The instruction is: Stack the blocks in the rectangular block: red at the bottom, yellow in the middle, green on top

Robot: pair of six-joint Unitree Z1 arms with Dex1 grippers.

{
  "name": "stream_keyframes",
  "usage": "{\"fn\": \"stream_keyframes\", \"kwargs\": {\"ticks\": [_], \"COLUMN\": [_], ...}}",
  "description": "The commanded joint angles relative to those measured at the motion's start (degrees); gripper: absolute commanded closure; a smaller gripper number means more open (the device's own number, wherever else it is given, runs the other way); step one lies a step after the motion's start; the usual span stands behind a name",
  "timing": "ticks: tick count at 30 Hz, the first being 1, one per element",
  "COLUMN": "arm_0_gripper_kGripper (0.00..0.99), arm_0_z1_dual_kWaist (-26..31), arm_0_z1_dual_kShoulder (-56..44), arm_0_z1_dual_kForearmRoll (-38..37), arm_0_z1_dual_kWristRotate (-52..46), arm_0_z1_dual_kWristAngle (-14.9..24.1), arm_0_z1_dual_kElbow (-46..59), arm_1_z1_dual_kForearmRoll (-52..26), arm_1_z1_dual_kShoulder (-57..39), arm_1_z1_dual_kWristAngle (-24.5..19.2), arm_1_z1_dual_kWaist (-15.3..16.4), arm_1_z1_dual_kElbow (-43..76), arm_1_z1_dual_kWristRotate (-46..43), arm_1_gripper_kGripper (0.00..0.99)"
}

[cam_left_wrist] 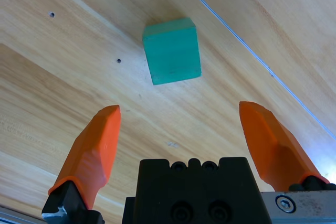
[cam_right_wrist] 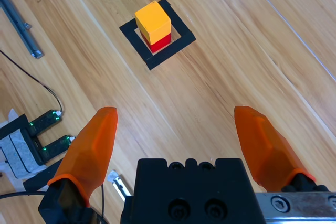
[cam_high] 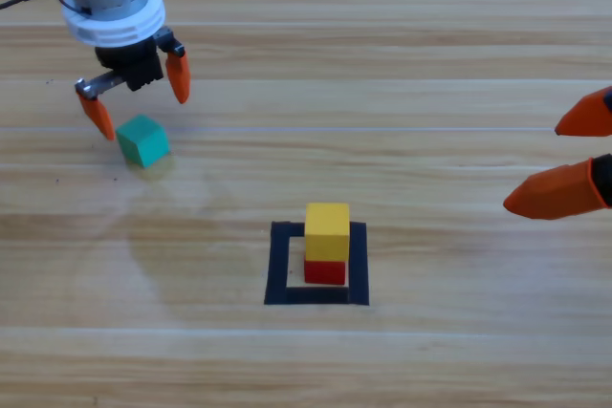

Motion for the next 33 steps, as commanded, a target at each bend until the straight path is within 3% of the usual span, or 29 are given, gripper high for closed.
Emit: {"fn": "stream_keyframes", "kwargs": {"ticks": [1,6,20,33], "arm_0_gripper_kGripper": [0.027,0.027,0.03,0.017], "arm_0_z1_dual_kWaist": [0.83,0.92,3.65,5.05], "arm_0_z1_dual_kShoulder": [2.74,2.22,7.23,8.11], "arm_0_z1_dual_kForearmRoll": [0.58,0.67,0.49,0.4], "arm_0_z1_dual_kWristRotate": [-3.24,-5.88,-4.82,-4.91], "arm_0_z1_dual_kWristAngle": [1.46,1.72,-2.68,-3.03], "arm_0_z1_dual_kElbow": [0.67,1.55,0.14,-0.03], "arm_1_z1_dual_kForearmRoll": [-0.24,-0.24,-0.24,-0.24], "arm_1_z1_dual_kShoulder": [3.01,3.36,4.94,5.29], "arm_1_z1_dual_kWristAngle": [1.16,1.25,1.77,1.77], "arm_1_z1_dual_kWaist": [-1.65,-1.65,-1.65,-1.65], "arm_1_z1_dual_kElbow": [1.13,1.13,0.95,0.95], "arm_1_z1_dual_kWristRotate": [-0.07,-0.07,-0.07,-0.07], "arm_1_gripper_kGripper": [0.007,0.008,0.008,0.007]}}
